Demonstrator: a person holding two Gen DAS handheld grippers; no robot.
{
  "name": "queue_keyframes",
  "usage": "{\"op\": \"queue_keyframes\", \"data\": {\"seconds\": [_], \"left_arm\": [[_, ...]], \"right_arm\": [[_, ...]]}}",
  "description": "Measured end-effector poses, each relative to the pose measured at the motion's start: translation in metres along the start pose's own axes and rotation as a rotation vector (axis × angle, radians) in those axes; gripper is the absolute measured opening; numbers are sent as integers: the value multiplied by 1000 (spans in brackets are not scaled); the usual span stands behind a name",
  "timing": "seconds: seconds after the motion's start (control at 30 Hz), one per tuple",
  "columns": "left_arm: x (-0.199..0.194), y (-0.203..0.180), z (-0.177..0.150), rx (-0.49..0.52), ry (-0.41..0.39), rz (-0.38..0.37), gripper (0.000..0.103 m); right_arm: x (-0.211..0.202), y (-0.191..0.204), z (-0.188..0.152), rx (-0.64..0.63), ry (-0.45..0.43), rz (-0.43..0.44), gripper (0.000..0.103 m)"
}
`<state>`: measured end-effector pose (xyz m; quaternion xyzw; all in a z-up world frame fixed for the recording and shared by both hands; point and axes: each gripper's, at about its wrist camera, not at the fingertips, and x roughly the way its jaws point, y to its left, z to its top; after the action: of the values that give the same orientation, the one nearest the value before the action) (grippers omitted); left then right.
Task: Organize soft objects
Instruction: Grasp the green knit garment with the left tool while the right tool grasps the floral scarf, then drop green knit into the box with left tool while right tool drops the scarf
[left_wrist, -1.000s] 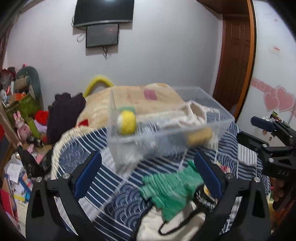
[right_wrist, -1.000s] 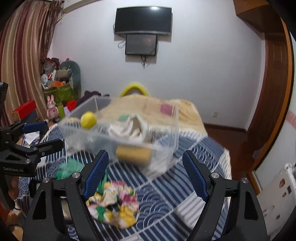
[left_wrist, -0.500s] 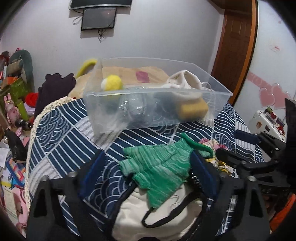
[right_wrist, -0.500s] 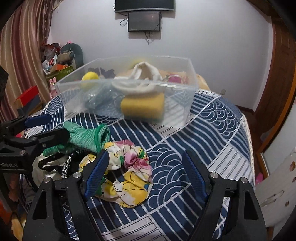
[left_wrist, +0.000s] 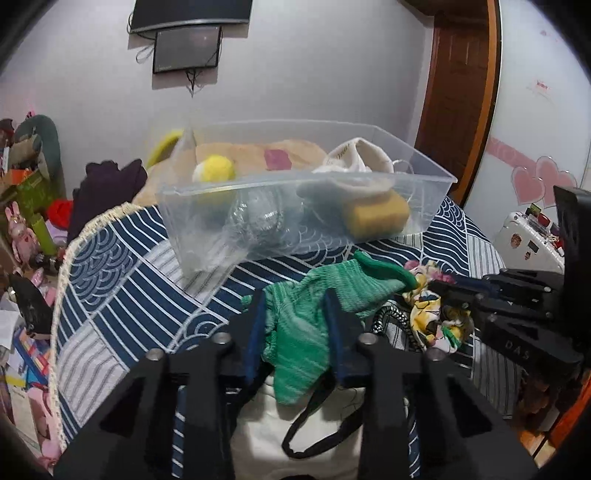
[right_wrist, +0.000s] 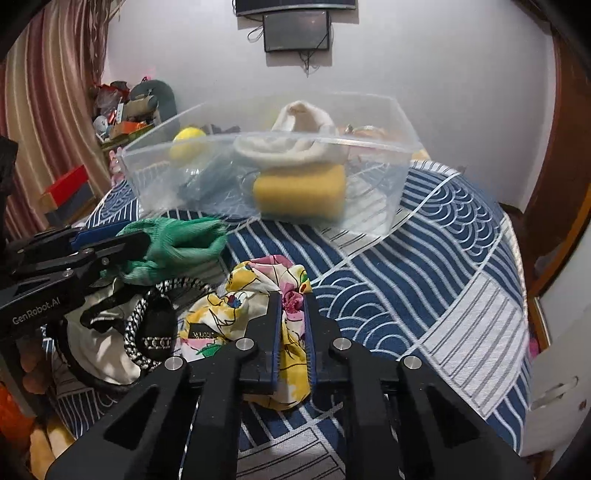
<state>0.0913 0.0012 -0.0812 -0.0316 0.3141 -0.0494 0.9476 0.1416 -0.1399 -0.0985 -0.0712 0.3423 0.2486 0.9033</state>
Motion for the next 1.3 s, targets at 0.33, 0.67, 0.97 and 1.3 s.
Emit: {"op": "queue_keyframes", "data": {"seconds": [0.33,0.67,0.97,1.3], "left_arm": [[-26,12,14,-25,-74,10,3],[-38,19,27,-12,-57,-6,46],[4,22,-9,-45,111,-36,70],[-5,20,-13,3,65,-27,5]], "right_arm": [[-35,-13,17,38,-129,-38,9],[-41,-11,34,38,-180,-42,10],[-39,-13,31,50,-157,-32,10],[-36,-12,32,54,-151,-39,10]]}}
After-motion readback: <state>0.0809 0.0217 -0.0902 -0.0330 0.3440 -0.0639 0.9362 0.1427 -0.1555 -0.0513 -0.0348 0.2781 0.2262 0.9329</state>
